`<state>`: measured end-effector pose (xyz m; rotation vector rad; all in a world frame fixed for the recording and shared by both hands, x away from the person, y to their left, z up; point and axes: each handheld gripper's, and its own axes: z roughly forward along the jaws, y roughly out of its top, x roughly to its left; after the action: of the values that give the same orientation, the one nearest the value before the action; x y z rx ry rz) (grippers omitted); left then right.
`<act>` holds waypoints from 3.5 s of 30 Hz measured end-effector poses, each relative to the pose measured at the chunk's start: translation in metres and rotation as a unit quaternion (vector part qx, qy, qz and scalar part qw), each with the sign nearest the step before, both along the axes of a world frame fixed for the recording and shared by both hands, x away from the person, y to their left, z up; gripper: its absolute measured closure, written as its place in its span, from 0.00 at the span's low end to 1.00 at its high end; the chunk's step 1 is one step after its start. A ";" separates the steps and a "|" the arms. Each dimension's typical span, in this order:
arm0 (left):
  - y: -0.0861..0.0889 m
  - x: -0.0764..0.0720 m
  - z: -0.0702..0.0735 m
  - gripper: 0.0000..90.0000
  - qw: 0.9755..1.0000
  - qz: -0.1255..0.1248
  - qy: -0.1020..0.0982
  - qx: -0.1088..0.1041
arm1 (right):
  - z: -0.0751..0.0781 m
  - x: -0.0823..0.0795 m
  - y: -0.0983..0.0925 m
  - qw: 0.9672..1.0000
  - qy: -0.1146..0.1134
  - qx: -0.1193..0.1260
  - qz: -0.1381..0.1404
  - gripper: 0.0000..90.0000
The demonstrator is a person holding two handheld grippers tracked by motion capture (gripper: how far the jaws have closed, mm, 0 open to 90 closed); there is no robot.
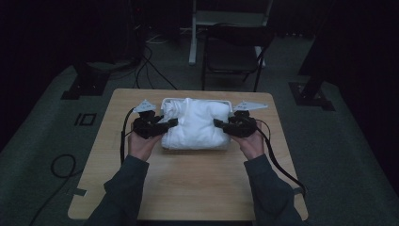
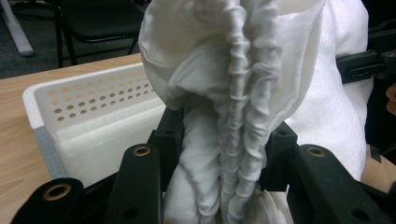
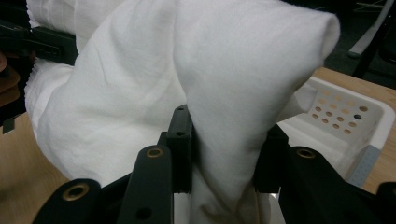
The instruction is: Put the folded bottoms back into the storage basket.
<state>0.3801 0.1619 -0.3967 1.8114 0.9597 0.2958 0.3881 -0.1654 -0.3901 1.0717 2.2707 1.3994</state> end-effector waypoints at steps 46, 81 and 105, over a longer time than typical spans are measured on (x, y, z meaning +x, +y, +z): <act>0.002 0.046 0.017 0.67 1.000 0.024 -0.006 -0.002 | 0.015 0.041 0.008 1.000 -0.004 0.004 -0.027 0.73; 0.007 0.110 -0.018 0.69 0.996 0.079 0.043 0.007 | -0.019 0.105 0.035 0.998 0.029 -0.001 -0.062 0.75; -0.006 0.114 -0.059 0.69 0.993 0.079 0.080 0.046 | -0.056 0.115 0.036 0.993 0.086 -0.037 -0.074 0.74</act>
<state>0.4946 0.1562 -0.4561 1.8669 1.2225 0.3002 0.5032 -0.1297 -0.4457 1.3531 2.2851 1.1977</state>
